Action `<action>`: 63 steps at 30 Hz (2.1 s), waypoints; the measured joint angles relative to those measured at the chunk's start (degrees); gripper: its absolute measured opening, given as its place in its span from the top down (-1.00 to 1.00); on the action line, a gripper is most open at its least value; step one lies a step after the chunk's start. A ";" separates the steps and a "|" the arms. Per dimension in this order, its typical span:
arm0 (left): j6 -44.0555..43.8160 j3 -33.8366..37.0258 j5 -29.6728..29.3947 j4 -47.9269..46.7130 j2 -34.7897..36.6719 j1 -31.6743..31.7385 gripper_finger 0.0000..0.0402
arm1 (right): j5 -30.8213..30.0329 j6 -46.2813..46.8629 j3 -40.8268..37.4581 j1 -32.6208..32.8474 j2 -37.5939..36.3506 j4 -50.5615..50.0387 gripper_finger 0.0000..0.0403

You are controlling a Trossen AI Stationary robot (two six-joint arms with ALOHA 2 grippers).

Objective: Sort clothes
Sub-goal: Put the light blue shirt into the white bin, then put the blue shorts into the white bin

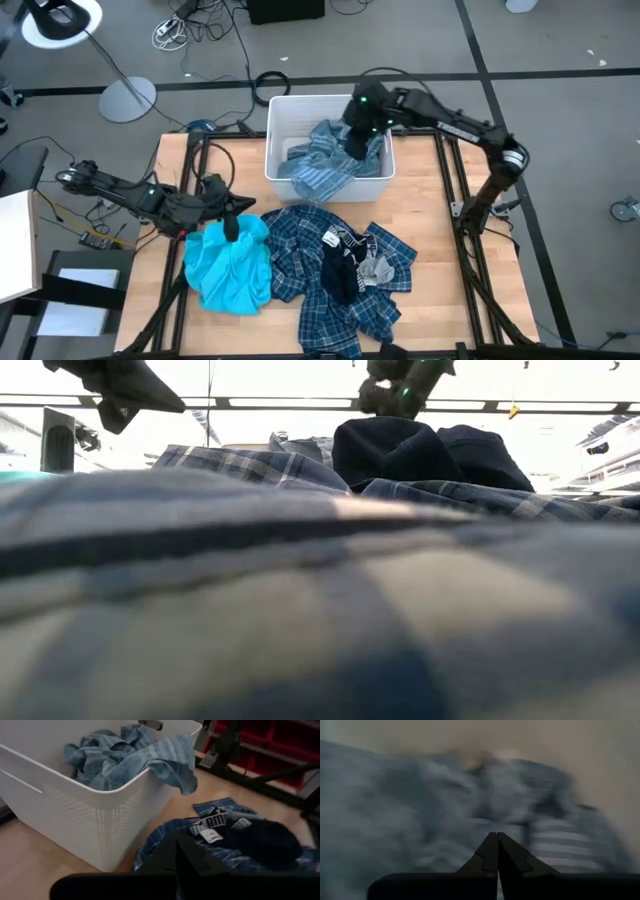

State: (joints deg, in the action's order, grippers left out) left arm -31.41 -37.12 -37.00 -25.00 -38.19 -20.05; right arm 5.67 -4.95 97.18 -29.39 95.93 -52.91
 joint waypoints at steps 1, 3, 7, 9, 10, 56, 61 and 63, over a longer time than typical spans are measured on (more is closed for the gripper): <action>0.92 0.00 -0.20 -0.02 -0.27 0.01 1.00 | 3.36 0.26 -0.51 -0.17 -0.64 0.34 1.00; 2.15 0.00 -0.92 -0.04 -0.77 0.00 1.00 | 6.16 0.79 -2.15 -0.35 -0.99 1.39 1.00; 4.43 0.00 -0.97 -0.06 -0.88 0.00 1.00 | 5.49 2.32 -6.42 -0.39 1.30 7.41 1.00; 4.45 0.00 -0.73 -0.08 -0.88 0.00 1.00 | 4.80 3.87 -8.24 -0.39 3.24 12.17 1.00; 4.41 0.00 -0.25 -0.06 -0.90 0.00 1.00 | 3.95 4.79 -8.69 -0.30 4.61 14.67 1.00; 3.27 0.00 -4.38 10.22 -9.51 -7.11 0.95 | -19.38 15.03 -16.01 13.15 -33.24 -4.41 1.00; 2.70 0.00 -5.99 9.87 -9.52 -6.91 0.64 | -19.39 24.36 -26.84 21.49 -44.53 -3.77 1.00; 2.70 0.00 -8.26 9.86 -9.82 -6.91 0.46 | -19.41 27.81 -31.89 24.84 -48.63 -3.11 1.00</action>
State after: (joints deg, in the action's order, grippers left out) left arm -28.71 -37.12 -45.26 -15.14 -48.01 -26.96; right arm -13.74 22.86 65.30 -4.55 47.30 -56.02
